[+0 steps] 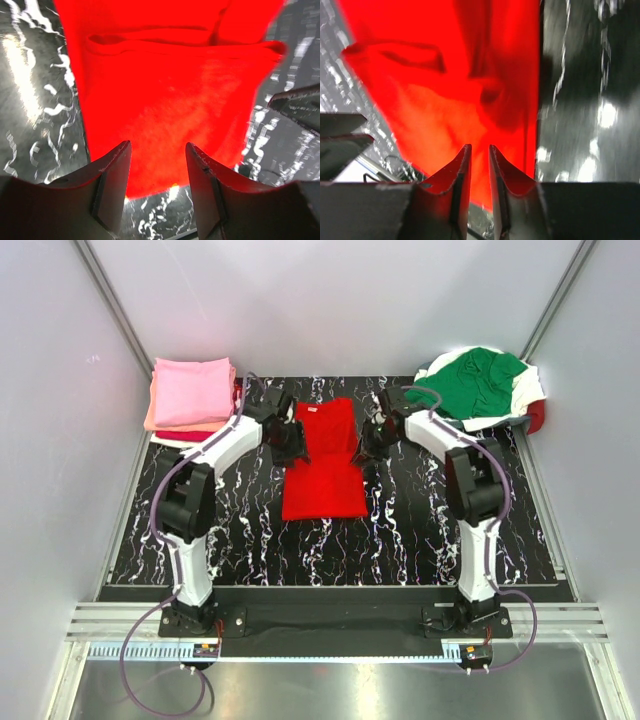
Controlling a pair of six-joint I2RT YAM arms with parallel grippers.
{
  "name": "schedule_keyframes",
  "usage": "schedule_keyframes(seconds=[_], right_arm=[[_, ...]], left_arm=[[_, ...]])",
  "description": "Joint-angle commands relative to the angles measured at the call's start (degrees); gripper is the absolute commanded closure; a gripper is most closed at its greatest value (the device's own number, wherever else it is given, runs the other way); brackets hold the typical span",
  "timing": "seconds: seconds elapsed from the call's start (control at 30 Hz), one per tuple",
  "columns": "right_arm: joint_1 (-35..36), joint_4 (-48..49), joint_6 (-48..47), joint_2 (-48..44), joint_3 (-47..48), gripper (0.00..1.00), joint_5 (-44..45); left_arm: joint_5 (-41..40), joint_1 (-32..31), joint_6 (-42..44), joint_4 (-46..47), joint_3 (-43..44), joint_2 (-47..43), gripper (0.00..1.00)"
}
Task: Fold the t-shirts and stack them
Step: Fold the tshirt
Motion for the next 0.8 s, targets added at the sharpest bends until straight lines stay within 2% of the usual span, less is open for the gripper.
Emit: schedule_keyframes(seconds=[0.0,0.1,0.27,0.47,0.63,0.77], right_arm=[[0.1,0.7,-1.9,6.2,7.3,0.74,-2.9],[-0.3,-0.3,-2.1,10.9,11.3,0.75,-3.2],[-1.0,-0.4,-2.1,15.0,12.6,0.76,-5.1],[-1.4,-3.6,-4.9,9.7,13.8,0.74,-5.7],[-1.7,-2.7,-2.8,9.9,21.7,0.72,-14.6],[-3.0,1.3,2.8,16.9,28.8,0.72,-20.1]], left_arm=[[1.7,0.6,1.0,3.4,3.0,3.3,0.48],[1.6,0.6,1.7,2.5,4.6,6.8,0.49],[0.2,1.3,2.1,1.2,4.3,10.6,0.5],[-3.0,1.4,3.2,-0.1,2.8,6.7,0.5],[-5.4,1.4,4.4,-2.7,6.7,3.6,0.49],[-4.8,1.4,4.8,-4.5,9.2,5.4,0.49]])
